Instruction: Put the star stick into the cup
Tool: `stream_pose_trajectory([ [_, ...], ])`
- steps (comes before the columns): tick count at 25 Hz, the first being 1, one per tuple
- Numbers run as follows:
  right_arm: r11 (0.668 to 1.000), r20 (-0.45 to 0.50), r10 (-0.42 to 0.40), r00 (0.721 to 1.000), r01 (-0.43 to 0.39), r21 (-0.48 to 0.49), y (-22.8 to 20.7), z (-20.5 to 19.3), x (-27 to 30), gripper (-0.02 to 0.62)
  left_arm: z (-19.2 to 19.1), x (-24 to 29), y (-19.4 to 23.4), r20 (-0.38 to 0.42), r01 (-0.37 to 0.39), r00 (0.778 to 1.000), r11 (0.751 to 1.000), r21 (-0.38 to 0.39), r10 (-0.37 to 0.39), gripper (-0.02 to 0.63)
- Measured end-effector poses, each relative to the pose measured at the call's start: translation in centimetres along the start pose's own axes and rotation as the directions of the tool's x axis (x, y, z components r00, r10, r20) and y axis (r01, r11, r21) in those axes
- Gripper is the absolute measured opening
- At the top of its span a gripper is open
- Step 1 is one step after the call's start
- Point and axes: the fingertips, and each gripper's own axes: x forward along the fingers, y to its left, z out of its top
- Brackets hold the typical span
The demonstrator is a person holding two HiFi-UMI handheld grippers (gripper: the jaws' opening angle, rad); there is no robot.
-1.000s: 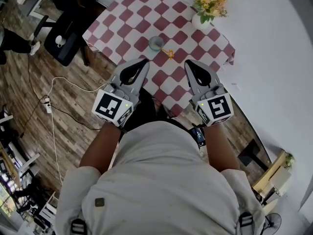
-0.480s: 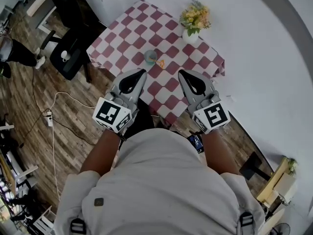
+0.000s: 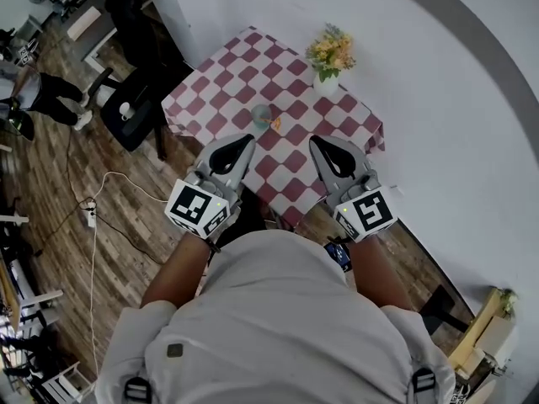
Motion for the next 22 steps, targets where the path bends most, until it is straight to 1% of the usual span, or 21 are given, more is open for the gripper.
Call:
stream_pose_trajectory([
  [4, 1.0, 0.017, 0.015, 1.0, -0.015, -0.003, 0.2, 0.4, -1.1, 0.009, 0.6, -0.9, -1.3, 0.005, -0.024, 1.0, 1.0, 0.014, 0.024, 0.0],
  [9, 0.999, 0.019, 0.043, 0.999, -0.044, 0.015, 0.4, 0.4, -1.6, 0.009, 1.2, -2.4, -2.4, -0.003, -0.065, 0.998, 0.998, 0.02, 0.065, 0.0],
  [16, 0.997, 0.02, 0.07, 0.997, -0.071, 0.026, 1.6, 0.5, -1.6, 0.009, 1.4, -4.4, -2.1, -0.019, -0.11, 0.994, 0.994, 0.019, 0.11, 0.0],
  [22, 0.997, 0.008, 0.057, 0.998, -0.057, 0.049, 3.0, 0.0, -1.7, 0.01, 1.1, -5.5, -2.9, -0.023, -0.078, 0.997, 0.997, 0.019, 0.079, 0.0],
])
